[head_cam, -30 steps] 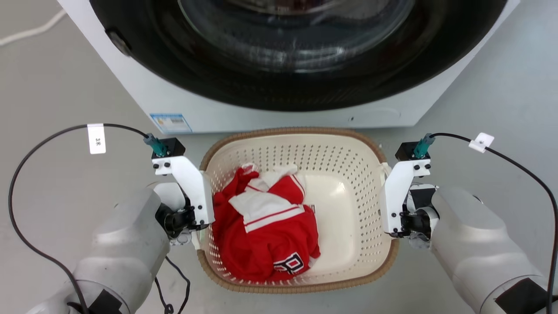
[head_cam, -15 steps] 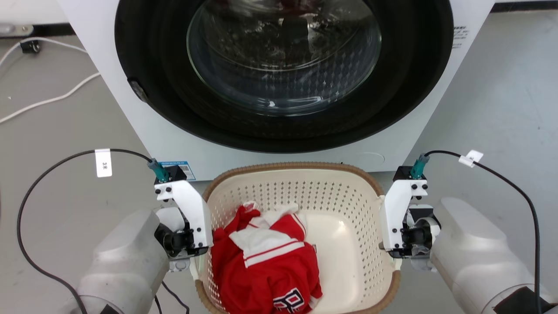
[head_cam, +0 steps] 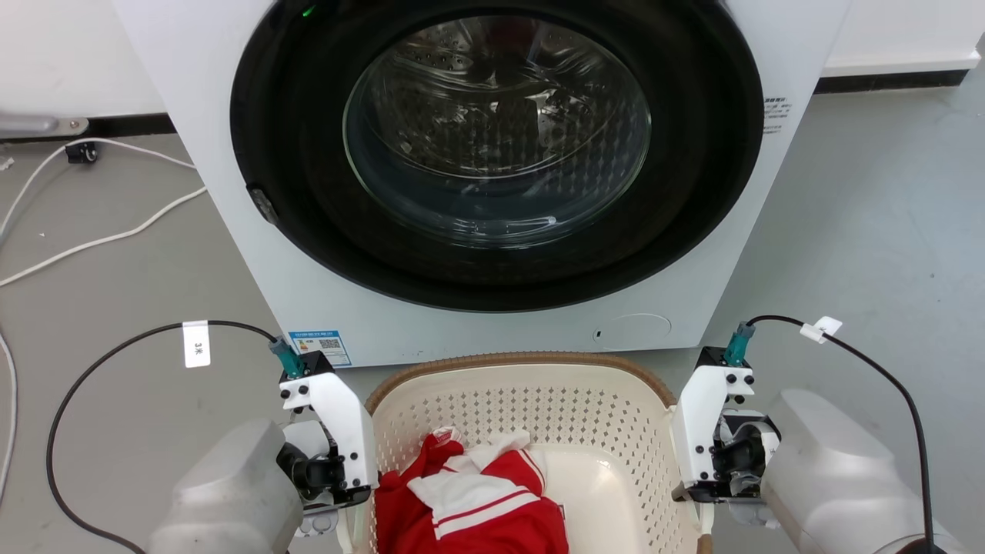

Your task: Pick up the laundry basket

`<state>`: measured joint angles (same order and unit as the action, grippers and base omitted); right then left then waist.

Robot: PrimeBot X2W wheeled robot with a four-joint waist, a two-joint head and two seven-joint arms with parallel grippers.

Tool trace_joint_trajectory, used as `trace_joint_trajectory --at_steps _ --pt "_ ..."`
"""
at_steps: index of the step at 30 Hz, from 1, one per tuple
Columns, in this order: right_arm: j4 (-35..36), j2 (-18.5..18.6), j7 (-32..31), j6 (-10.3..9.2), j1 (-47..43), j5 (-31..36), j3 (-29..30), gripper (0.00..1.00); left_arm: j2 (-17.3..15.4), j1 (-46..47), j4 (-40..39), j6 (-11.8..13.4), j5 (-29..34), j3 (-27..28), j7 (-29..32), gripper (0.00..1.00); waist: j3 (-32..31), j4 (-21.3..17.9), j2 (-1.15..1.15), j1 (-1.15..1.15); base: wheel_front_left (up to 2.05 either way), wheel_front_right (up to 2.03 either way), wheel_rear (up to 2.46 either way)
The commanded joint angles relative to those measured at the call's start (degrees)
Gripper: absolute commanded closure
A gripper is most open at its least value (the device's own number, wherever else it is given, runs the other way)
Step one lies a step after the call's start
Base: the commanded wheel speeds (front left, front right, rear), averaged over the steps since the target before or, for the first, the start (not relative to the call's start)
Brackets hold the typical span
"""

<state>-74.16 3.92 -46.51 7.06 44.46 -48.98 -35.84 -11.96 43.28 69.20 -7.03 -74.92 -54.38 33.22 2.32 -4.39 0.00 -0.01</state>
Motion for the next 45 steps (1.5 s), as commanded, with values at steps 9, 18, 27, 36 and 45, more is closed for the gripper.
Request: trace_joint_trajectory --at_steps 9,18,27,36,45 --pt "0.63 -1.93 -0.56 0.78 -0.46 -1.58 -0.87 1.0 2.2 -0.37 -0.99 -0.83 -1.09 -0.16 0.18 1.0 -0.54 -0.06 0.0 0.01 0.0 0.0 0.0" --pt "0.62 -1.94 0.03 0.78 -0.93 -0.96 -0.82 1.0 2.39 -0.87 -0.81 -0.83 -1.48 -0.5 0.11 1.0 -0.92 -0.05 0.0 0.01 0.0 0.0 0.0" --pt "0.64 -1.95 0.89 0.78 -1.16 -0.64 -0.62 1.0 2.84 -0.9 -0.67 -0.83 -1.52 -0.88 0.17 1.0 -1.25 0.56 0.0 0.01 0.0 0.0 0.0" --pt "0.64 -1.96 0.95 0.79 -1.42 -0.48 -0.41 1.0 2.84 -1.07 -0.53 -0.84 -1.96 -1.17 0.29 1.0 -1.52 1.0 0.0 0.01 0.0 0.0 0.0" --pt "0.64 -1.96 0.98 0.79 -1.56 -0.44 -0.42 1.0 2.72 -1.27 -0.58 -0.84 -2.2 -1.36 0.3 1.0 -1.59 1.07 0.0 0.01 0.0 0.0 0.0"
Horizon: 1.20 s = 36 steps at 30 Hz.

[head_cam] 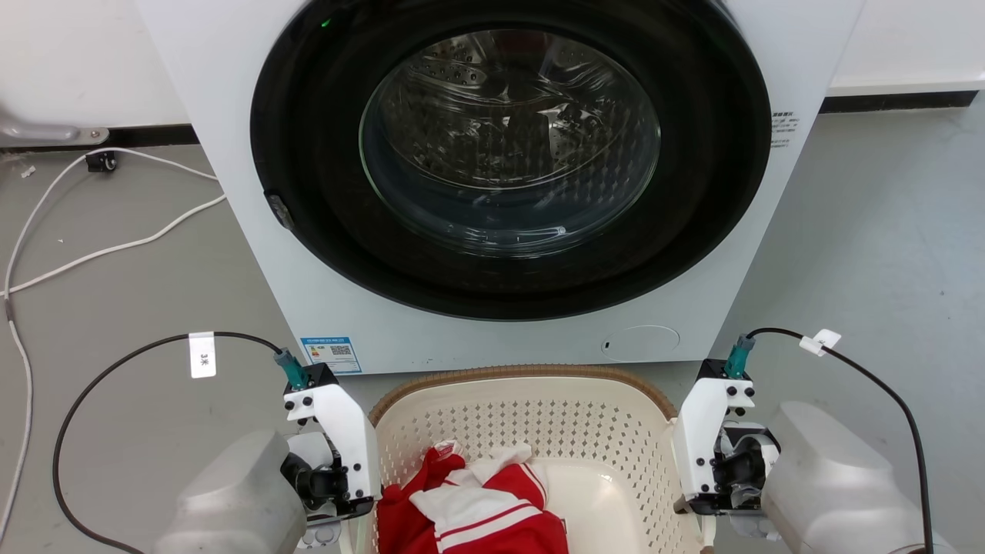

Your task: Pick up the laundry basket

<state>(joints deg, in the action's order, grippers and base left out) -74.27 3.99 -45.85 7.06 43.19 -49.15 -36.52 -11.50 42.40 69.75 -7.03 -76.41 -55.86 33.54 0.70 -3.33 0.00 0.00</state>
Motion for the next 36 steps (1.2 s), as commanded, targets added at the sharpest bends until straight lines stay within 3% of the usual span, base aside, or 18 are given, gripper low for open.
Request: trace_joint_trajectory --at_steps 1,36 --pt "0.75 -2.04 0.36 0.79 -0.3 -0.3 0.27 1.0 2.25 -0.37 -1.14 -0.84 -0.75 0.1 -0.03 1.0 0.06 0.03 0.0 0.0 0.0 0.0 0.0" --pt "0.75 -2.06 -0.13 0.79 -0.89 -0.1 1.24 1.0 2.42 -0.18 -0.91 -0.84 -1.7 -0.41 -1.02 1.0 0.23 0.46 0.0 0.0 0.0 0.0 0.0"
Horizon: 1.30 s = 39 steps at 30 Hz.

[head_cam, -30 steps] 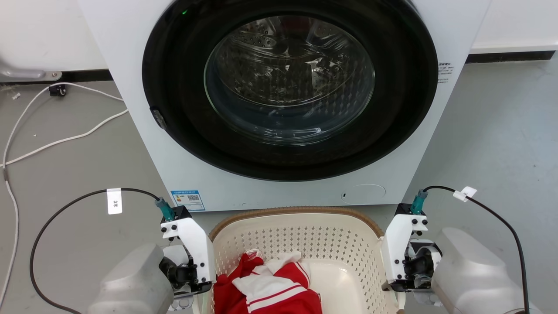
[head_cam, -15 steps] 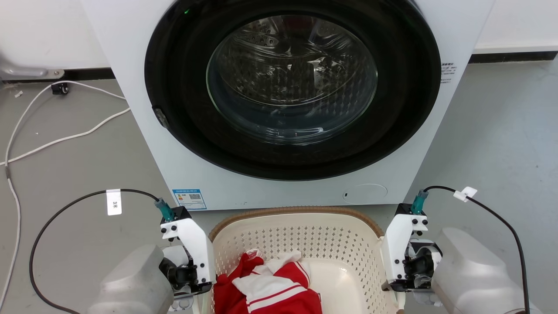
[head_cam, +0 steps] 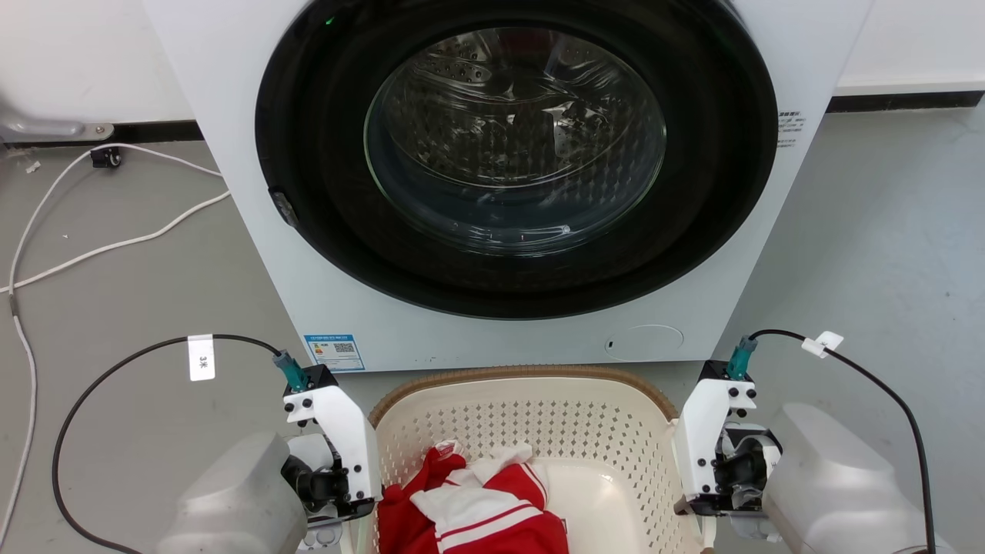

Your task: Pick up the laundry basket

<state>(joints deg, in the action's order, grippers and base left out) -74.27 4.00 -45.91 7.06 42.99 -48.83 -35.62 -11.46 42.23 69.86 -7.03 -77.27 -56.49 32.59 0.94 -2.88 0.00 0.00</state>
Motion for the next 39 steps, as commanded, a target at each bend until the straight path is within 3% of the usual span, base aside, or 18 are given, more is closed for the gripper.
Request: trace_joint_trajectory --at_steps 1,39 --pt "0.75 -2.07 -0.14 0.79 -0.71 -0.37 0.42 1.0 2.39 -0.04 -1.03 -0.84 -0.88 0.21 -0.08 1.0 -0.02 0.01 0.0 0.0 0.0 0.0 0.0" --pt "0.74 -2.1 -0.02 0.8 -1.17 -0.43 1.36 1.0 2.65 -0.43 -0.93 -0.85 -1.69 -0.55 -0.29 1.0 -0.33 0.04 0.0 0.0 0.0 0.0 0.0"
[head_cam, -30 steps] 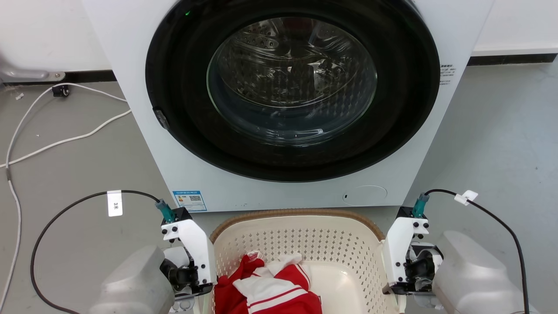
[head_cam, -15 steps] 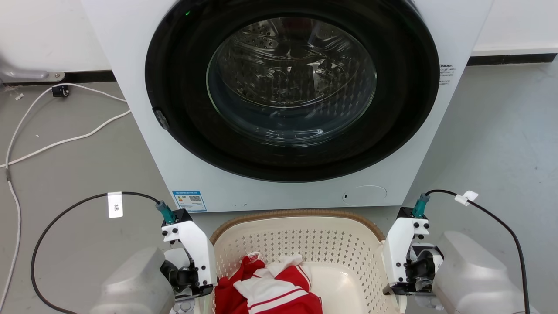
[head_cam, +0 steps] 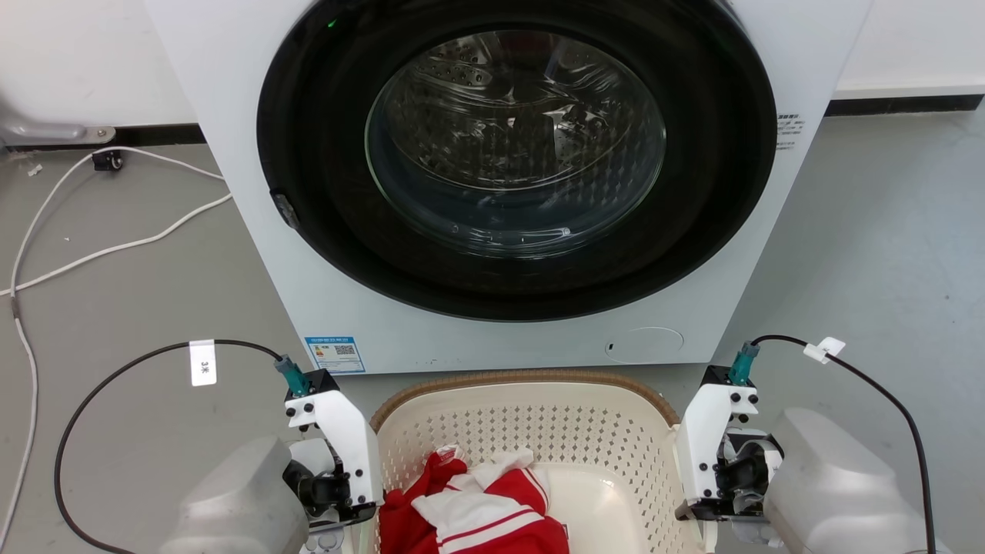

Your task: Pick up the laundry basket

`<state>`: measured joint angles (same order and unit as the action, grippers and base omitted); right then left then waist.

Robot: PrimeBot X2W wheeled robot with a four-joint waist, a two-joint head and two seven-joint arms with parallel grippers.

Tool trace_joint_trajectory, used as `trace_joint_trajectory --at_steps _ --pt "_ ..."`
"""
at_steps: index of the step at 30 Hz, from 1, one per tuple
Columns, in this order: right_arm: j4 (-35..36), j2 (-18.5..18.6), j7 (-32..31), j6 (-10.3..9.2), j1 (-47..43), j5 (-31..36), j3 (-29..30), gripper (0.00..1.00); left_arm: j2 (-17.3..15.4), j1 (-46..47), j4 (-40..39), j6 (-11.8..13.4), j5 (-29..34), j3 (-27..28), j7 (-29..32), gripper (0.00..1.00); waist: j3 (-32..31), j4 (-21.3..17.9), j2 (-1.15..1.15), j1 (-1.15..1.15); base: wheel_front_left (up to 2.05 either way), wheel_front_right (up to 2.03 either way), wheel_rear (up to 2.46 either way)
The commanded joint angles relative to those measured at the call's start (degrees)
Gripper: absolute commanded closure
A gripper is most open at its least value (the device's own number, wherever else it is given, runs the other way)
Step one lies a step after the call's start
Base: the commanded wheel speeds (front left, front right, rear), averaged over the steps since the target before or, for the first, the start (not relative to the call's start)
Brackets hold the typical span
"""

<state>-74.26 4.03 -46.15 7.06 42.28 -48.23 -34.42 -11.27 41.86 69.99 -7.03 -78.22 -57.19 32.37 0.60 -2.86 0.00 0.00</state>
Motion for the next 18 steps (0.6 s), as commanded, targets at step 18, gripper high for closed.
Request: trace_joint_trajectory --at_steps 18 --pt "0.74 -2.14 0.15 0.8 -0.95 -0.35 0.7 1.0 2.61 -0.37 -1.26 -0.85 -1.34 0.03 -0.43 1.0 0.1 0.24 0.0 0.0 0.0 0.0 0.0"
